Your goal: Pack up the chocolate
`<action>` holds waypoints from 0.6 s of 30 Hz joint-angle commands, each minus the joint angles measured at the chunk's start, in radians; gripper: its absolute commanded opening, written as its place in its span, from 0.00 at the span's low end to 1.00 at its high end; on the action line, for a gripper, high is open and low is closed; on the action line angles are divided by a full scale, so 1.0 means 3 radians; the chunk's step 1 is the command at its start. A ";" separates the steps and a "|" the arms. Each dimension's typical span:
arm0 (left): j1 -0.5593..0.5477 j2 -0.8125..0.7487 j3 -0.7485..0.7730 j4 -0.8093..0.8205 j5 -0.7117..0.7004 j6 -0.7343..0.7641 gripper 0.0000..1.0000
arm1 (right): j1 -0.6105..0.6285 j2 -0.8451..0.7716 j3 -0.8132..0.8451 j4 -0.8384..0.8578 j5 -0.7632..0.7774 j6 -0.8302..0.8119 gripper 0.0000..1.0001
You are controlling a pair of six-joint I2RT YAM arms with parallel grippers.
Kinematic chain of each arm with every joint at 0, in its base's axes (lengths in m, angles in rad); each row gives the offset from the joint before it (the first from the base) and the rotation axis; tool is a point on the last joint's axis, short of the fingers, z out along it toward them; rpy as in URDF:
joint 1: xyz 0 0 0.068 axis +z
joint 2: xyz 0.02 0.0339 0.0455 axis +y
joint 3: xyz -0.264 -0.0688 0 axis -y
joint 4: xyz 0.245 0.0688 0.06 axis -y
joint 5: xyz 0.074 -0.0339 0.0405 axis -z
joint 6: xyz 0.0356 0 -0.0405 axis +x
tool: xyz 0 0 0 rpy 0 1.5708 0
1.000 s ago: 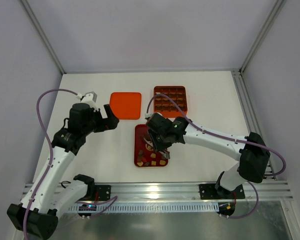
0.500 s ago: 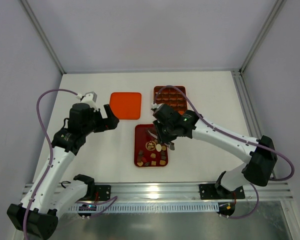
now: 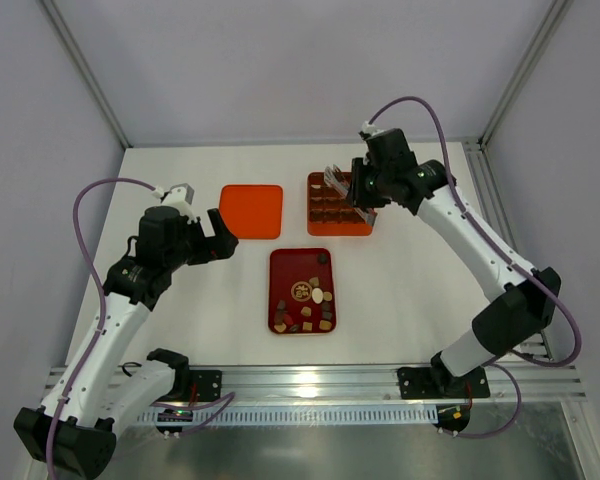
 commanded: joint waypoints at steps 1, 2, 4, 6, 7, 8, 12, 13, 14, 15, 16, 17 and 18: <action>0.0002 -0.0023 0.0016 0.0020 0.0018 0.0004 1.00 | -0.0171 0.0303 0.0366 0.0175 -0.0140 -0.0122 0.33; 0.0007 -0.0028 0.0021 0.0015 0.0013 0.0004 1.00 | -0.0232 0.0471 0.0427 0.0185 -0.0150 -0.0137 0.33; 0.0002 -0.0018 0.0016 0.0015 0.0013 0.0004 1.00 | -0.0279 0.0645 0.0647 0.0134 -0.0155 -0.0163 0.32; 0.0002 -0.0023 0.0016 0.0015 0.0013 0.0004 1.00 | -0.0330 0.0849 0.0810 0.0094 -0.0109 -0.0183 0.32; 0.0007 -0.0018 0.0021 0.0015 0.0008 0.0004 1.00 | -0.0345 0.0901 0.0842 0.0103 -0.0099 -0.0183 0.32; 0.0007 -0.0018 0.0016 0.0015 0.0008 0.0004 1.00 | -0.0366 0.0947 0.0872 0.0109 -0.0099 -0.0193 0.32; 0.0007 -0.0023 0.0016 0.0015 0.0008 0.0004 1.00 | -0.0381 0.1132 0.0960 0.0119 -0.0053 -0.0204 0.32; 0.0007 -0.0018 0.0016 0.0015 0.0003 0.0004 1.00 | -0.0381 0.1182 0.0960 0.0124 -0.0053 -0.0209 0.32; 0.0007 -0.0018 0.0016 0.0015 0.0008 0.0004 1.00 | -0.0381 0.1203 0.0960 0.0124 -0.0053 -0.0199 0.32; 0.0007 -0.0018 0.0016 0.0015 0.0013 0.0004 1.00 | -0.0381 0.1224 0.0950 0.0129 0.0059 -0.0199 0.32; 0.0007 -0.0018 0.0016 0.0015 0.0013 -0.0001 1.00 | -0.0381 0.1239 0.0934 0.0144 0.0070 -0.0204 0.32; 0.0007 -0.0018 0.0016 0.0015 0.0013 0.0004 1.00 | -0.0381 0.1244 0.0919 0.0160 0.0065 -0.0204 0.32; 0.0007 -0.0013 0.0011 0.0015 0.0013 -0.0001 1.00 | -0.0381 0.1249 0.0883 0.0195 0.0055 -0.0204 0.32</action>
